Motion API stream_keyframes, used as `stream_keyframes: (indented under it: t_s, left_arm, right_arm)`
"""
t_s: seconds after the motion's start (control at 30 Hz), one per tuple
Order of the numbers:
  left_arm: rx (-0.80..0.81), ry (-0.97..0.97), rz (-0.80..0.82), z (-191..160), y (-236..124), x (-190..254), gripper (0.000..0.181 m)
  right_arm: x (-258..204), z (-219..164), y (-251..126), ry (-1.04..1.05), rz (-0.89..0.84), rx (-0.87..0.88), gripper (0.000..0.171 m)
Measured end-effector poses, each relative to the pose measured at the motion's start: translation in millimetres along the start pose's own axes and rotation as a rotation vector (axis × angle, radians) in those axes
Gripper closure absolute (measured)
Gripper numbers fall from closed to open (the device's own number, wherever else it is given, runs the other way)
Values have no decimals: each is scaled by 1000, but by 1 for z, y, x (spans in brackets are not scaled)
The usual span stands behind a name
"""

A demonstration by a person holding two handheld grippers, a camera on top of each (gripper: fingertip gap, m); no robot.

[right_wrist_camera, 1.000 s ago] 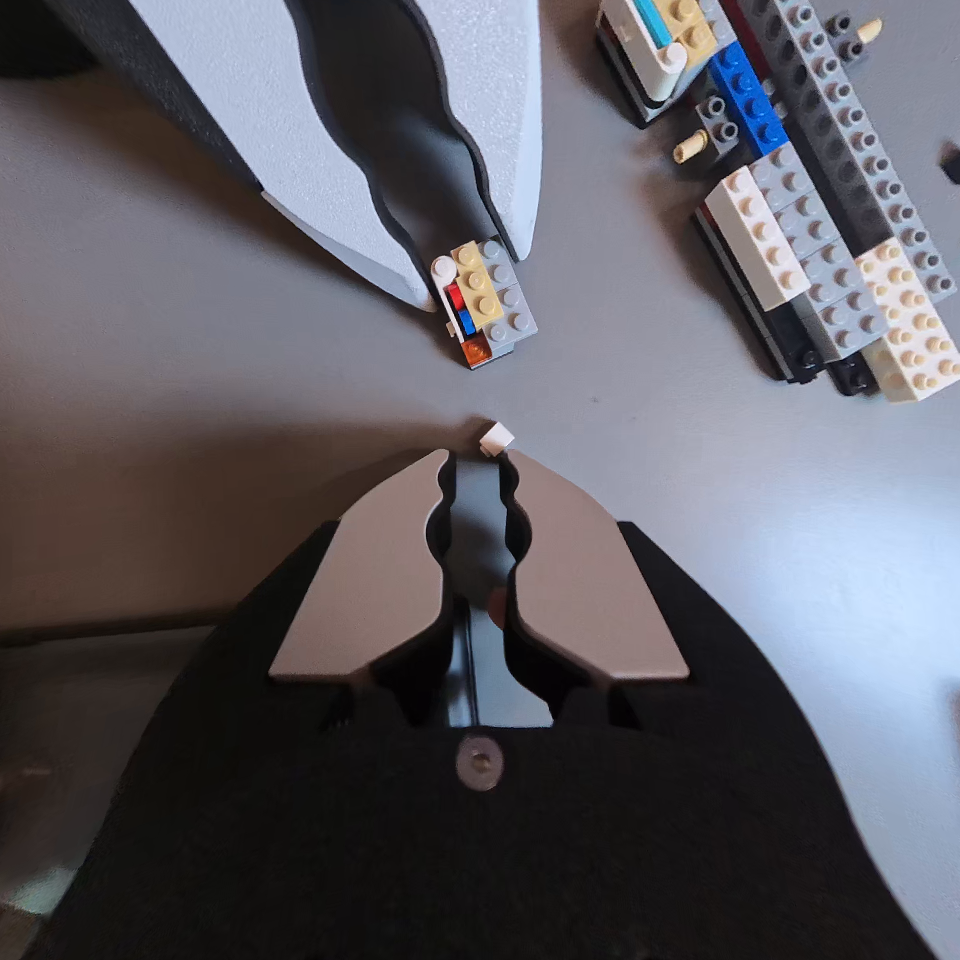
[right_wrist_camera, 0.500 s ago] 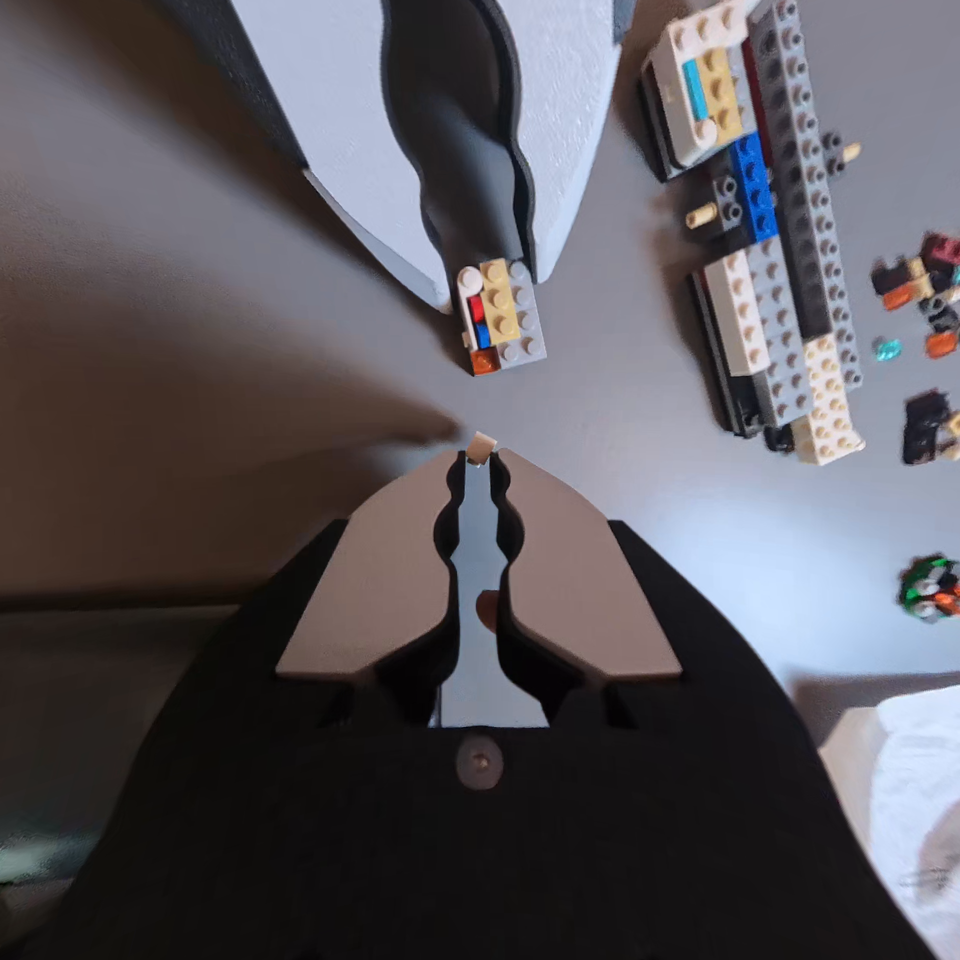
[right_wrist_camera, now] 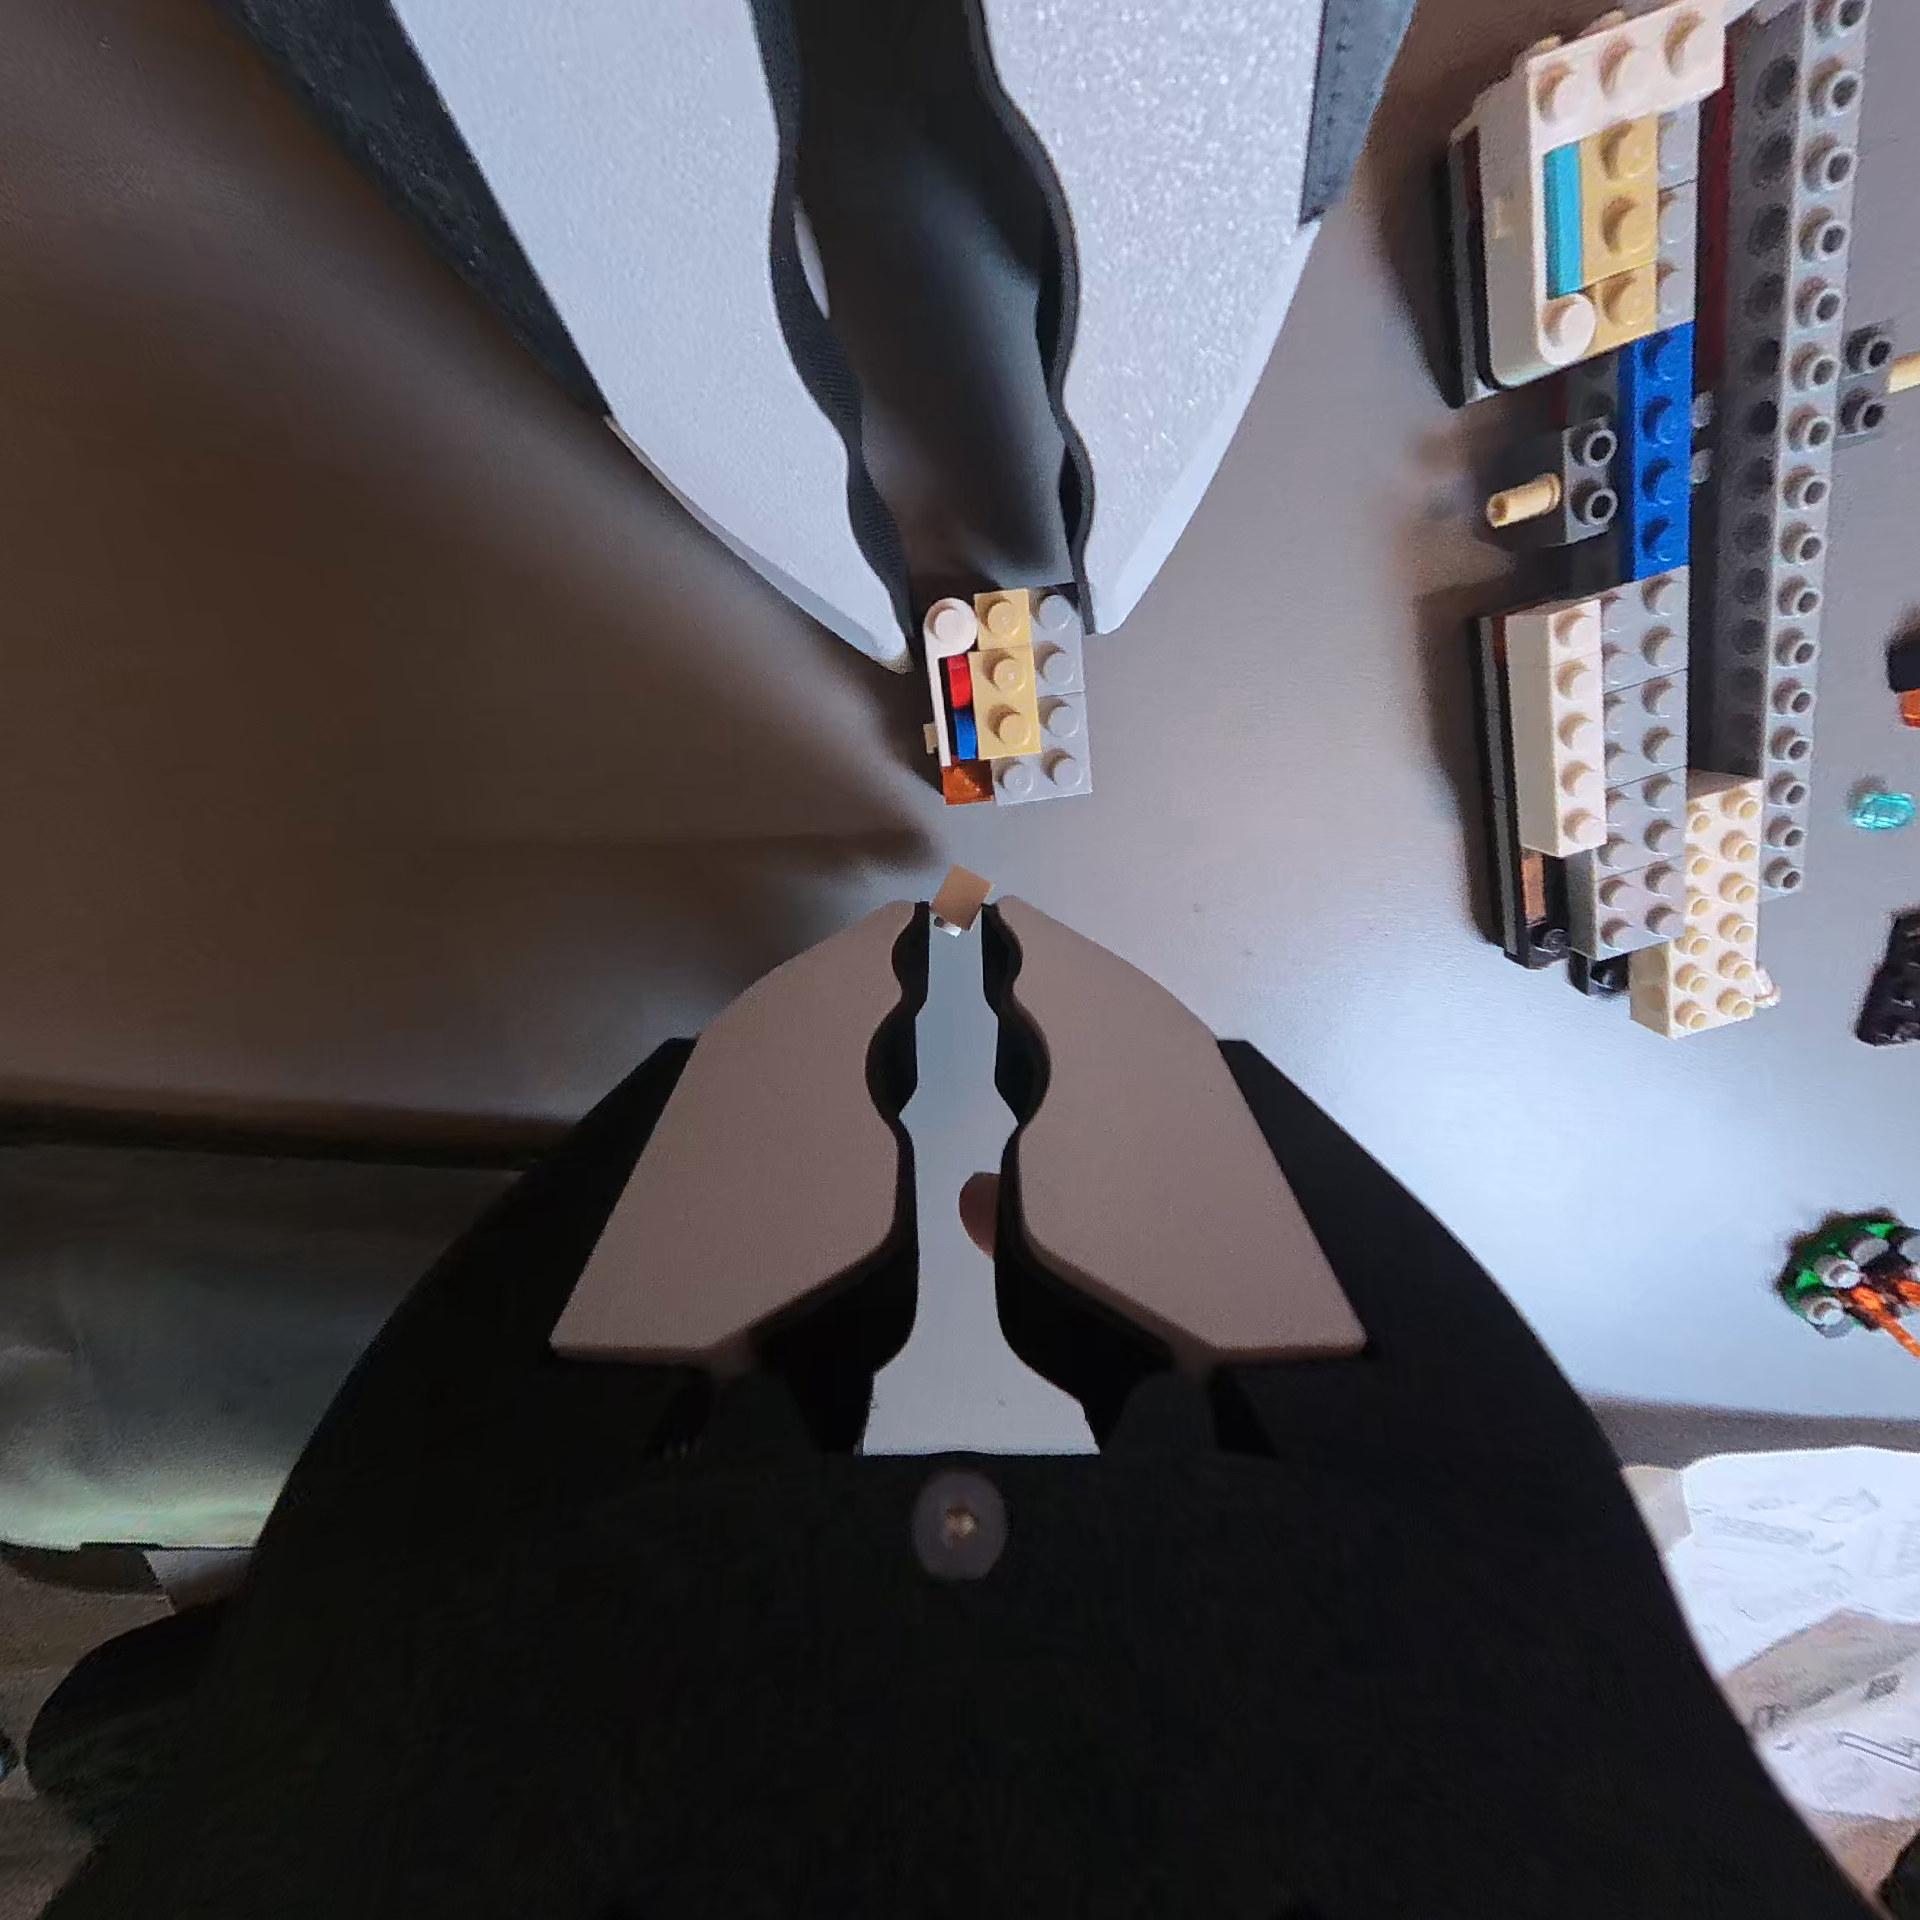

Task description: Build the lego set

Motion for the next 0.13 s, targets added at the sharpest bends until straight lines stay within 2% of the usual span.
stream_keyframes:
  t_s: [0.03, 0.13]
  left_arm:
    - [-4, 3, 0, 0, 0, 0, 155]
    - [-10, 10, -2, 0, 0, 2, 154]
  right_arm:
    - [1, -1, 1, 9, -2, 4, 162]
    - [3, -1, 3, 41, 4, 27, 158]
Point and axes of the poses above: each gripper's, where its closed fingertips meet, y out along the fingers, z out of its top, x = y × z across the jaws, the point moved 6 cm from there along -y, back along the fingers, and after that the axes turned 14 degrees about -z, right-handed, at the moved point
